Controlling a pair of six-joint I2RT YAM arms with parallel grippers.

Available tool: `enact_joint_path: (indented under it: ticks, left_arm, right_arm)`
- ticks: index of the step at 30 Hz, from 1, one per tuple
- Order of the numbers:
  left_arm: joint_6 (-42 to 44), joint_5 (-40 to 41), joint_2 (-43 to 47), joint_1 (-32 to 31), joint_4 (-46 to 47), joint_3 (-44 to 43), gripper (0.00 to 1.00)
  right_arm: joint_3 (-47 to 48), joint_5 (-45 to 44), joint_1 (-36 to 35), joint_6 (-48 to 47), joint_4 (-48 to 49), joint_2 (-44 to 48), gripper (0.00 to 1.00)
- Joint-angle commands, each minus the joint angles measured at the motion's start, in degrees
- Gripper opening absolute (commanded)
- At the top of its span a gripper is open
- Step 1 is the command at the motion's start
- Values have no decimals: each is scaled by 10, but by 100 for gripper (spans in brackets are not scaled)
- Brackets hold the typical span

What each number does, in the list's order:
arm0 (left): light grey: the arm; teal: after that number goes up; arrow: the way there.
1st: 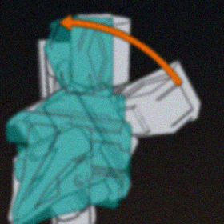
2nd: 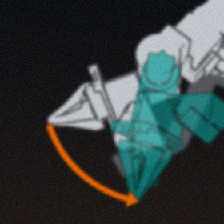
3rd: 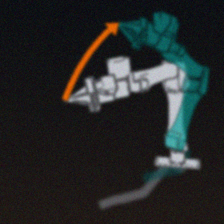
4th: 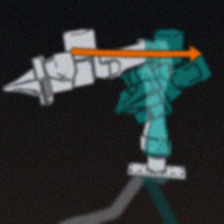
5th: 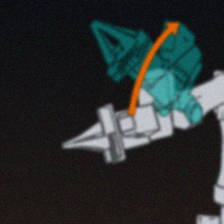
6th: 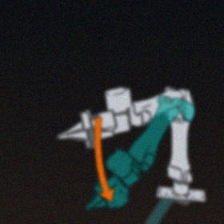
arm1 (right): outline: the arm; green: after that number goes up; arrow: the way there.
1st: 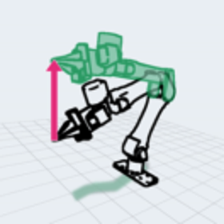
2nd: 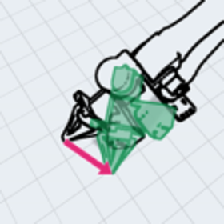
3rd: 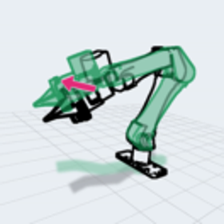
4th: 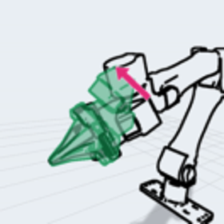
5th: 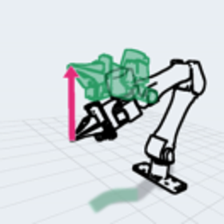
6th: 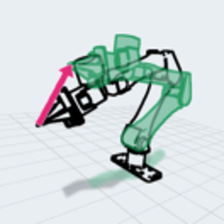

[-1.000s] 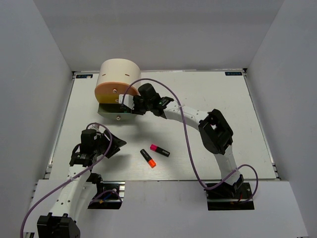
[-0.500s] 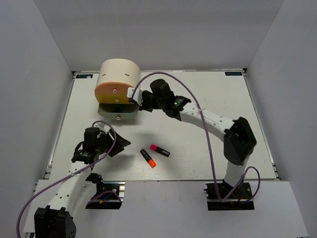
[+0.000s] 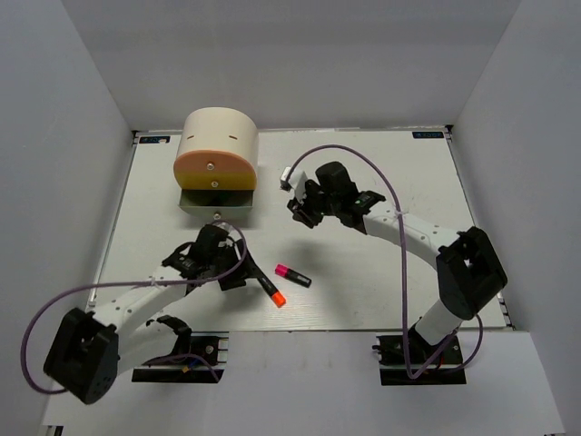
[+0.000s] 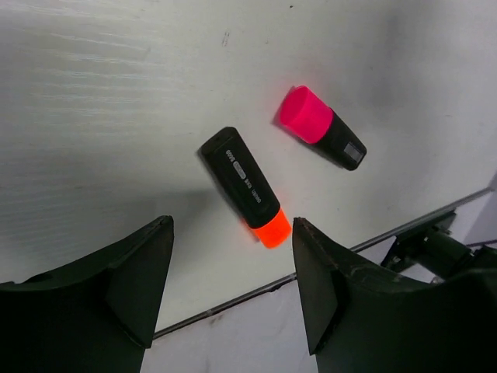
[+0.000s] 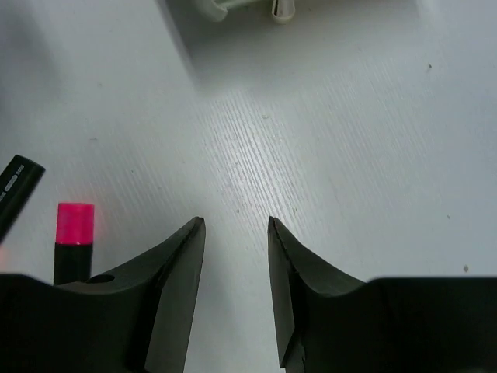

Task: Sort the stationery into containers
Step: Pick up the pen from the center of the board.

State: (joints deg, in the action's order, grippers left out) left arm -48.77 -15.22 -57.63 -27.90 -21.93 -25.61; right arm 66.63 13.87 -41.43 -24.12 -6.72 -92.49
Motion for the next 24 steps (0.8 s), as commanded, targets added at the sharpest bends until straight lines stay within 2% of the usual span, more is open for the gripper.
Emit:
enact_joint_path:
  ticks: [1, 3, 5, 12, 14, 20, 22, 24]
  left_arm:
    - [-40, 87, -67, -56, -33, -70, 73]
    - [-68, 127, -106, -97, -58, -114, 73]
    - [-85, 156, -156, -120, -86, -138, 89]
    - [-139, 184, -287, -193, -144, -230, 90]
    - [-154, 189, -294, -204, -152, -237, 90]
    - [-177, 207, -295, -223, -158, -232, 74]
    - [-183, 207, -295, -228, -158, -227, 65]
    - [-183, 207, -302, -228, -158, -219, 60]
  right_arm:
    - [-17, 14, 18, 35, 3, 56, 44]
    - [-24, 18, 33, 36, 3, 65, 44]
    - [-36, 20, 45, 43, 3, 77, 44]
    - [-74, 24, 72, 63, 12, 110, 44]
    - [-79, 26, 79, 65, 17, 116, 44]
    - [-99, 39, 95, 79, 26, 127, 44]
    - [-102, 41, 100, 85, 25, 127, 44]
    - [-104, 46, 103, 88, 28, 128, 44]
